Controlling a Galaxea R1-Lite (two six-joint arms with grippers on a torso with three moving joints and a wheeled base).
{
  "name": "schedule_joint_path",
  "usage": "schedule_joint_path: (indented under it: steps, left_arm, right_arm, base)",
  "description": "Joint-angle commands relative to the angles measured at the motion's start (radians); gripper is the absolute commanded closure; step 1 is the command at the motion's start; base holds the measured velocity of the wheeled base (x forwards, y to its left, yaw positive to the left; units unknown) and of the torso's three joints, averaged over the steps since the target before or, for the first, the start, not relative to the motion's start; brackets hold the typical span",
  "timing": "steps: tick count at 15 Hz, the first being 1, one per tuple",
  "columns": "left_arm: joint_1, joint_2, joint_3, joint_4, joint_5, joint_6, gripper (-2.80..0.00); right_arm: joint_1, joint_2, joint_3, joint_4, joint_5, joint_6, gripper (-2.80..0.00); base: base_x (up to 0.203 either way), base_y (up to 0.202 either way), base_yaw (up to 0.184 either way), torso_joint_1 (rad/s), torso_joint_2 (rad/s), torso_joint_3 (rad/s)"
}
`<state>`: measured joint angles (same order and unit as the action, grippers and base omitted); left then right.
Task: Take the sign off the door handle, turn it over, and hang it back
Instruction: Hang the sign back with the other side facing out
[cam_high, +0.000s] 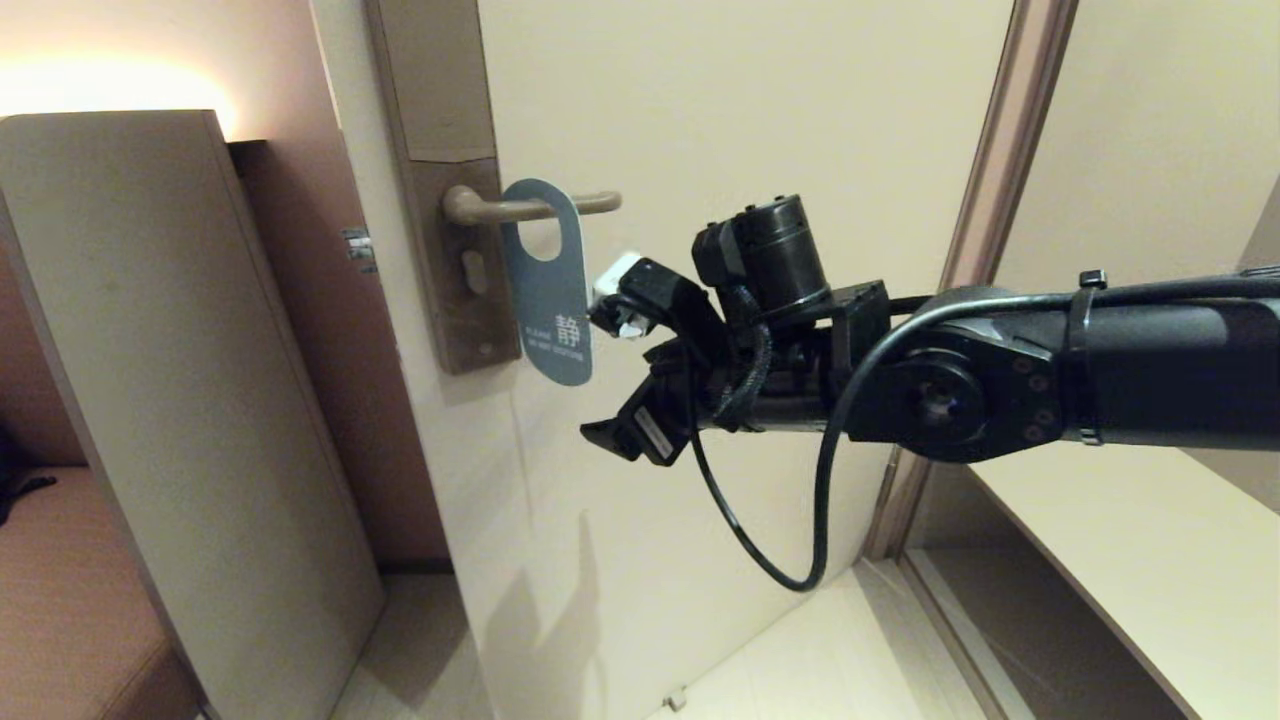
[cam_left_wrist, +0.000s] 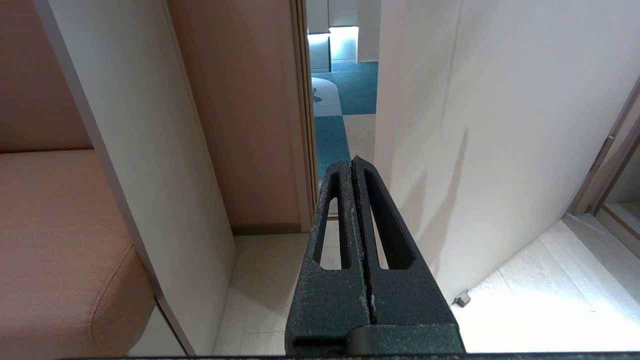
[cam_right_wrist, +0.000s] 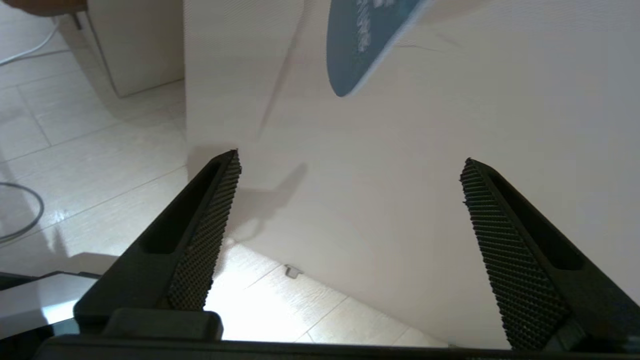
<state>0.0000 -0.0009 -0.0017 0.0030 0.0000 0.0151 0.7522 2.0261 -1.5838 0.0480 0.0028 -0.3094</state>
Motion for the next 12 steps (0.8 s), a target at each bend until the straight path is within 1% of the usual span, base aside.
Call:
schedule_joint_path:
  steps: [1,3,5,7,12]
  left_arm:
    - [0.0,0.001,0.0,0.0,0.0,0.0,0.0]
    - [0.0,0.001,0.0,0.0,0.0,0.0,0.0]
    - [0.0,0.001,0.0,0.0,0.0,0.0,0.0]
    - [0.0,0.001,0.0,0.0,0.0,0.0,0.0]
    - [0.0,0.001,0.0,0.0,0.0,0.0,0.0]
  right_arm:
    - [-0.023,-0.055,0.039,-0.003,0.001,0.001,-2.8]
    - [-0.03,-0.056,0.038,-0.026,-0.005,0.044,-2.8]
    - [-0.043,-0.052,0.044,-0.075,-0.035,0.056,-2.8]
    - [-0.045,-0.047,0.039,-0.089,-0.037,0.08,-2.8]
    - [-0.053,-0.046,0.049,-0.111,-0.037,0.085,-2.8]
  base:
    - [0.0,0.0,0.0,0.0,0.0,0.0]
    - [0.0,0.0,0.0,0.0,0.0,0.0]
    - [0.0,0.0,0.0,0.0,0.0,0.0]
    - [0.0,0.0,0.0,0.0,0.0,0.0]
    - [0.0,0.0,0.0,0.0,0.0,0.0]
